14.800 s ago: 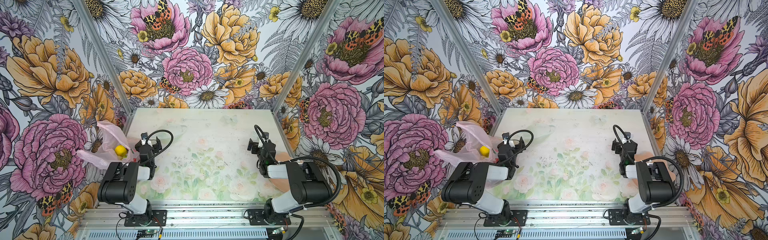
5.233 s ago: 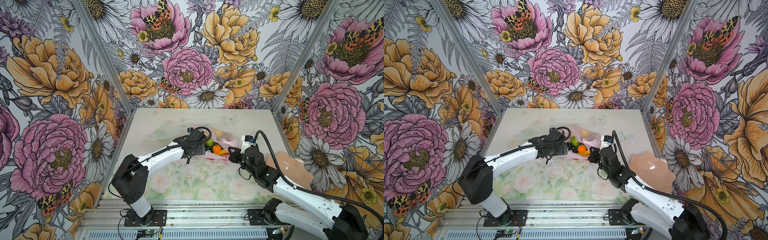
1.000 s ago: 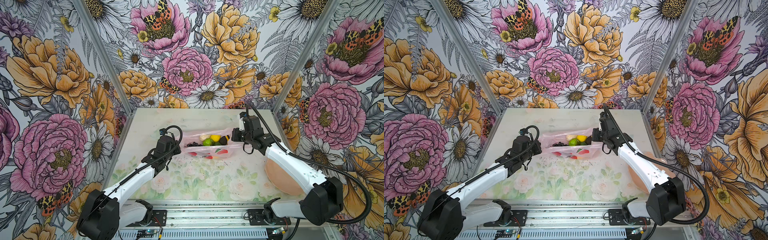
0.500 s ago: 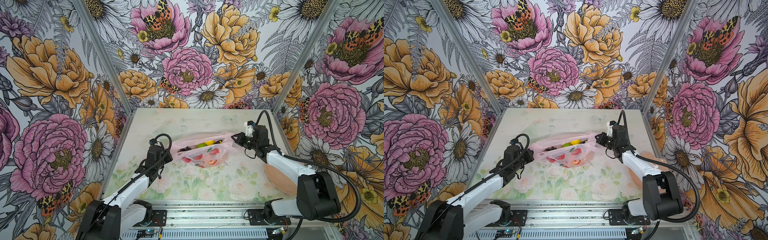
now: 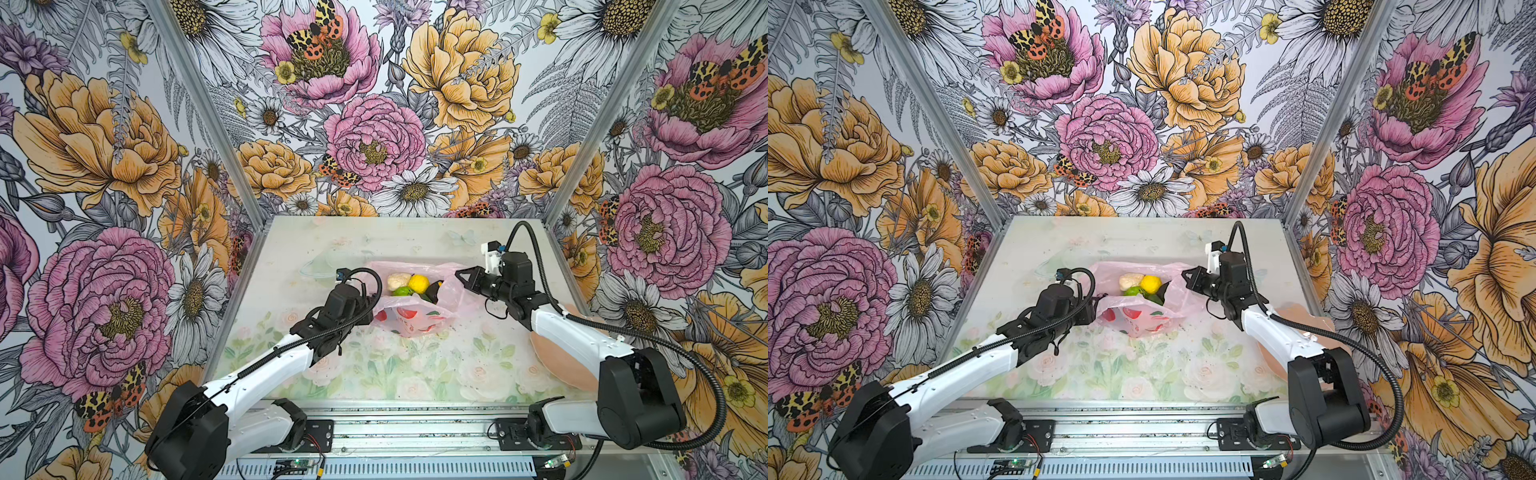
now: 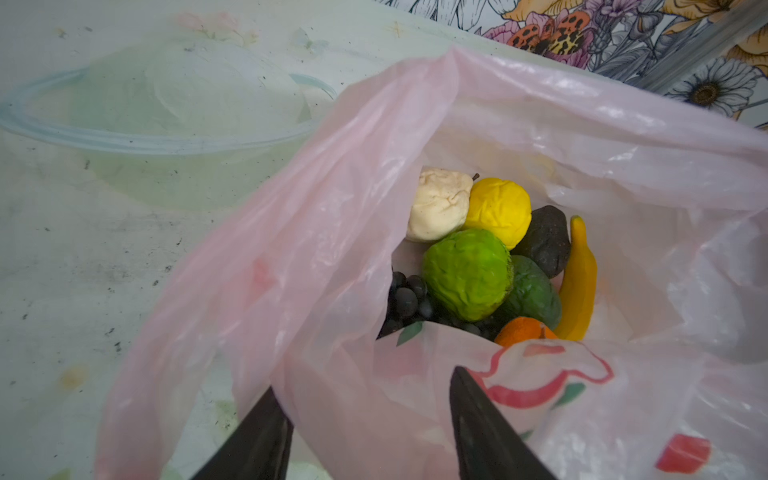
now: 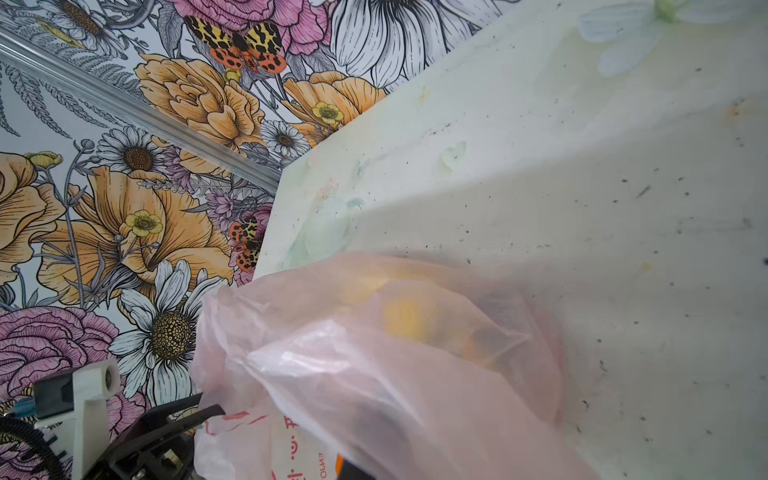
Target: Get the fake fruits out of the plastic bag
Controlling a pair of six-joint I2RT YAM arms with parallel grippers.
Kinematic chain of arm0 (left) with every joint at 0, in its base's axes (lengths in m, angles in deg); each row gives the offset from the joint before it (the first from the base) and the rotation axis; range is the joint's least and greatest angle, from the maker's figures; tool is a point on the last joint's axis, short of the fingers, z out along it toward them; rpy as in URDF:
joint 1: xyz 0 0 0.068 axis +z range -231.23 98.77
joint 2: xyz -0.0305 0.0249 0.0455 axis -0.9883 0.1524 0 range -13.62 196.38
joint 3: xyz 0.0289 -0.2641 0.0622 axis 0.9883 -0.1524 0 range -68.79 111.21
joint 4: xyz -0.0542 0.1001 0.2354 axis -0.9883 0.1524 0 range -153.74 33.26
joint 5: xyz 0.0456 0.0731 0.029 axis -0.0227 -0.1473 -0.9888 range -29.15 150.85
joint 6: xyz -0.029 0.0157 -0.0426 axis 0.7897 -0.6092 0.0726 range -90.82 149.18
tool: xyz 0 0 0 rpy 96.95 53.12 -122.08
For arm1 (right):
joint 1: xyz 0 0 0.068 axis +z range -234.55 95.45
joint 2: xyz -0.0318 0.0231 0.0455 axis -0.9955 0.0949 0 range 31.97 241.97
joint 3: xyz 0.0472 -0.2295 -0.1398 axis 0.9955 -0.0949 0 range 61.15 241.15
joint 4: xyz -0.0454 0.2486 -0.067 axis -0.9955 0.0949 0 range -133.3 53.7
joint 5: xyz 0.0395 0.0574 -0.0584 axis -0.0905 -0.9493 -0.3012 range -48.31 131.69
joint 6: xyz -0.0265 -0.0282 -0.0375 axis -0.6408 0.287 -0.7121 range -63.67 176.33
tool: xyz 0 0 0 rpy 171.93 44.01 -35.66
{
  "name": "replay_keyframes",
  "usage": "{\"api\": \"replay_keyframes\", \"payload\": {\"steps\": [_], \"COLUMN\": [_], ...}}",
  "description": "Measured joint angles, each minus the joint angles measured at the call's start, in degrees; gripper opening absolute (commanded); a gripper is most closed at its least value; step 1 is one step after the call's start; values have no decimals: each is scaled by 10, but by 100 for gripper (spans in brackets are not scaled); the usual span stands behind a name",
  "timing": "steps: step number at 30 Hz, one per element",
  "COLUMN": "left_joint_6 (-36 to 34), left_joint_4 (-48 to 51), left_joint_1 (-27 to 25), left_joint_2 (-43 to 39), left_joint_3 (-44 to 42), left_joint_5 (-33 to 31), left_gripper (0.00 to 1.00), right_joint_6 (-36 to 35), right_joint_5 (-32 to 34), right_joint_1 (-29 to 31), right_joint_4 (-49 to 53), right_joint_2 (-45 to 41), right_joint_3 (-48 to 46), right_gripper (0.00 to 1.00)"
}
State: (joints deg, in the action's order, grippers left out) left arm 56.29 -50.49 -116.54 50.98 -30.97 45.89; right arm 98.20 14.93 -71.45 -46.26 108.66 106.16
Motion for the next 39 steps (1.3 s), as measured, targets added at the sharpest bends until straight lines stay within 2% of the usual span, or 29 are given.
{"api": "replay_keyframes", "payload": {"steps": [5,8,12,18,22,25,28,33,39], "left_joint_6": [-21,-35,-47,-47,-48,-42,-34,-11,37], "left_joint_4": [78,96,100,108,111,103,69,5,-71], "left_joint_1": [-13,-14,-8,39,65,79,94,132,195], "left_joint_2": [0,18,88,208,253,258,245,176,61], "left_joint_3": [52,96,161,210,220,219,200,118,-1], "left_joint_5": [-96,-129,-139,-114,-86,-54,-11,74,161], "left_gripper": [90,93,93,84,61,28,1,0,0], "right_joint_6": [-24,-30,-36,-45,-51,-58,-72,-101,-117], "right_joint_5": [5,6,6,10,17,21,19,5,-39], "right_joint_1": [0,1,6,12,12,8,6,7,21], "right_joint_4": [27,39,45,54,60,63,64,68,57], "right_joint_2": [-12,-18,-27,-35,-39,-39,-34,17,106], "right_joint_3": [3,3,3,2,2,2,2,28,114], "right_gripper": [0,0,0,0,0,0,0,0,0]}}
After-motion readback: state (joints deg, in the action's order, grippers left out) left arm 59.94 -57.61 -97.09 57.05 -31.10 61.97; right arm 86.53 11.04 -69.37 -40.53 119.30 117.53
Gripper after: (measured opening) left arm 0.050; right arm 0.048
